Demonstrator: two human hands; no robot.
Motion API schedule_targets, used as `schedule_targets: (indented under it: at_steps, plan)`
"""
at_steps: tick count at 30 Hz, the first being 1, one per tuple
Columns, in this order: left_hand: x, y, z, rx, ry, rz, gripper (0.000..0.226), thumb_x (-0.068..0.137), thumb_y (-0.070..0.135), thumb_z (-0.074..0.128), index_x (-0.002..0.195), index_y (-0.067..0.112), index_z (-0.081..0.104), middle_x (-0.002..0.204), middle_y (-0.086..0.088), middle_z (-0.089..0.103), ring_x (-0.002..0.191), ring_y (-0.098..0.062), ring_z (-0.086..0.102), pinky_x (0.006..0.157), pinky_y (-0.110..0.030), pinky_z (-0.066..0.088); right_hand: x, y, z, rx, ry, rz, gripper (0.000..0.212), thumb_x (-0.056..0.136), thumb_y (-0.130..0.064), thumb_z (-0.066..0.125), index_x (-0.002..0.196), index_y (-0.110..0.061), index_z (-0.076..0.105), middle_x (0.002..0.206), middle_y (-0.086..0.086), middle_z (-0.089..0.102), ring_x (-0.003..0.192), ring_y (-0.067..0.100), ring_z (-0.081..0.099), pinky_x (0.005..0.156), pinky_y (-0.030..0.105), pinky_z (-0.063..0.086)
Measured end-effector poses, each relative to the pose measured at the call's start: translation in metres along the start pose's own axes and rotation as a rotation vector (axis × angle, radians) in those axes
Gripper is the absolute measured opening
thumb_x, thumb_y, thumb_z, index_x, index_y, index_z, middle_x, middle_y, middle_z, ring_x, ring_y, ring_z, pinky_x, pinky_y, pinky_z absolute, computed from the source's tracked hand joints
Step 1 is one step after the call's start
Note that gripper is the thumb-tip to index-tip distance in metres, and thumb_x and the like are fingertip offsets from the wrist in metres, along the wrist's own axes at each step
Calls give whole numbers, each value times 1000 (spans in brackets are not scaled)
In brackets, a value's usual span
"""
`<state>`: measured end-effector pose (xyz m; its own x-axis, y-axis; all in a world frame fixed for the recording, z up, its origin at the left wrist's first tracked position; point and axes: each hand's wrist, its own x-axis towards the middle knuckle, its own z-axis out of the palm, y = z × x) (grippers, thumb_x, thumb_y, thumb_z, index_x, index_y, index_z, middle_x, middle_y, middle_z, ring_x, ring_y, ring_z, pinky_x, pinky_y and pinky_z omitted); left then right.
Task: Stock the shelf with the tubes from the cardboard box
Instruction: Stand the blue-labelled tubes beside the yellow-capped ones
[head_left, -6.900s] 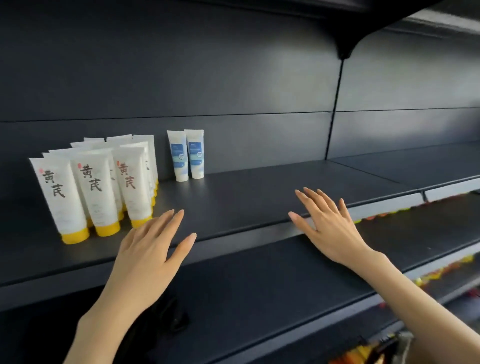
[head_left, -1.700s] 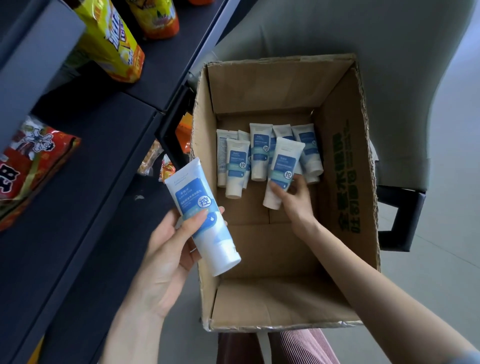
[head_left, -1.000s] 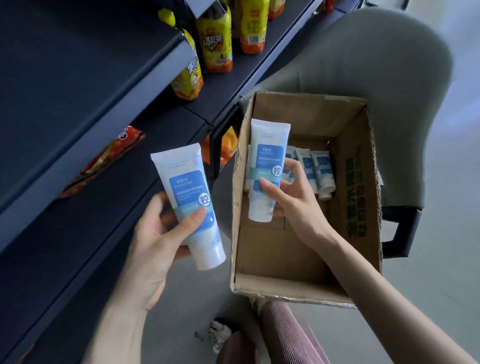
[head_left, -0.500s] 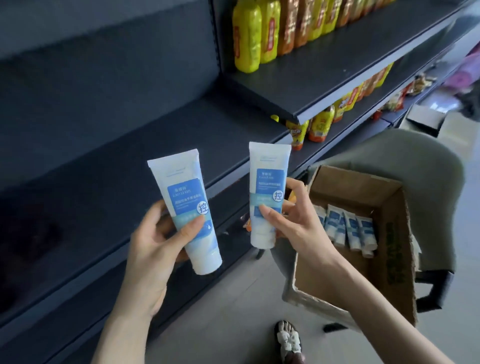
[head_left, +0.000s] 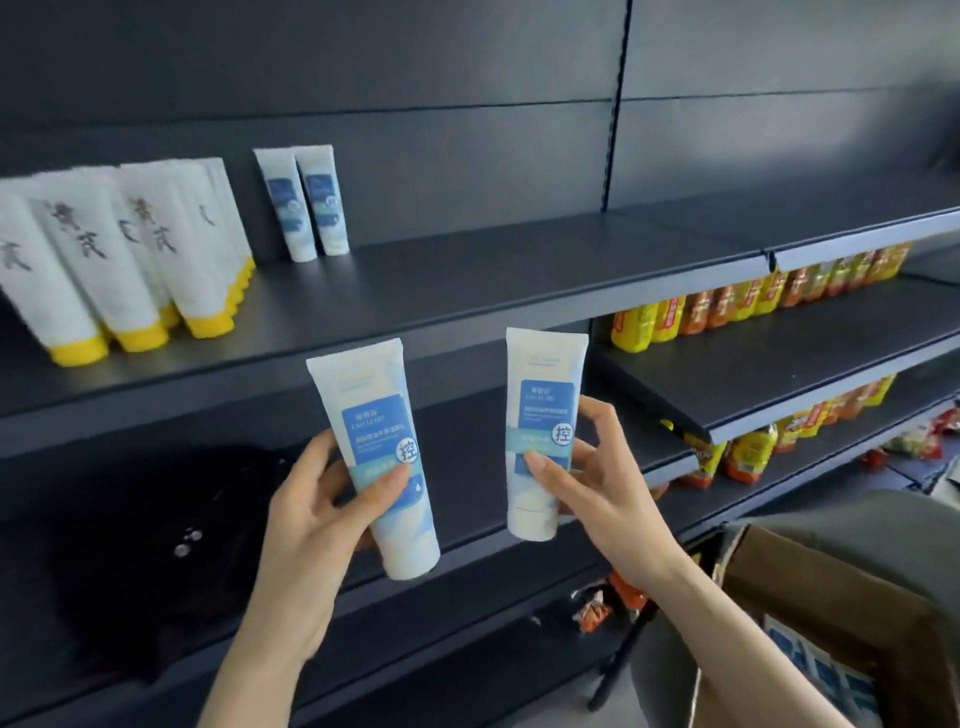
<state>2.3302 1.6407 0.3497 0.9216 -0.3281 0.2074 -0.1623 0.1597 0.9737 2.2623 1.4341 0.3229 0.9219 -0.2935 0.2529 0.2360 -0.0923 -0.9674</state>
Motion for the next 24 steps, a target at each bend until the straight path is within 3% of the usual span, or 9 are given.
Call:
schedule_targets:
  at_steps: [6, 13, 20, 24]
  plan:
    - [-6, 48, -40, 12, 79, 90, 41, 67, 18, 69, 107, 18, 63, 97, 0, 71, 88, -19, 69, 59, -24, 55, 25, -42, 41, -31, -76, -101, 46, 82, -23, 65, 119, -31, 40, 117, -1, 66, 104, 15, 66, 88, 43, 55]
    - [1, 84, -71, 60, 162, 187, 38, 69, 16, 68, 107, 21, 64, 99, -1, 72, 87, -18, 69, 62, -26, 57, 64, -70, 77, 15, -197, -200, 42, 87, -12, 63, 118, -31, 42, 110, -5, 69, 99, 12, 68, 79, 28, 56]
    - [37, 95, -78, 112, 247, 232, 33, 74, 12, 67, 104, 25, 64, 94, 2, 73, 82, -13, 70, 60, -23, 56, 135, -78, 92, 118, -284, -197, 41, 89, -11, 61, 121, -28, 40, 111, 2, 69, 95, 18, 69, 71, 29, 56]
    - [73, 96, -71, 158, 281, 246, 36, 72, 13, 70, 106, 22, 62, 95, 2, 73, 86, -14, 70, 68, -30, 59, 195, -73, 88, 159, -278, -186, 33, 90, -11, 61, 119, -19, 47, 107, 5, 71, 94, 20, 69, 68, 30, 56]
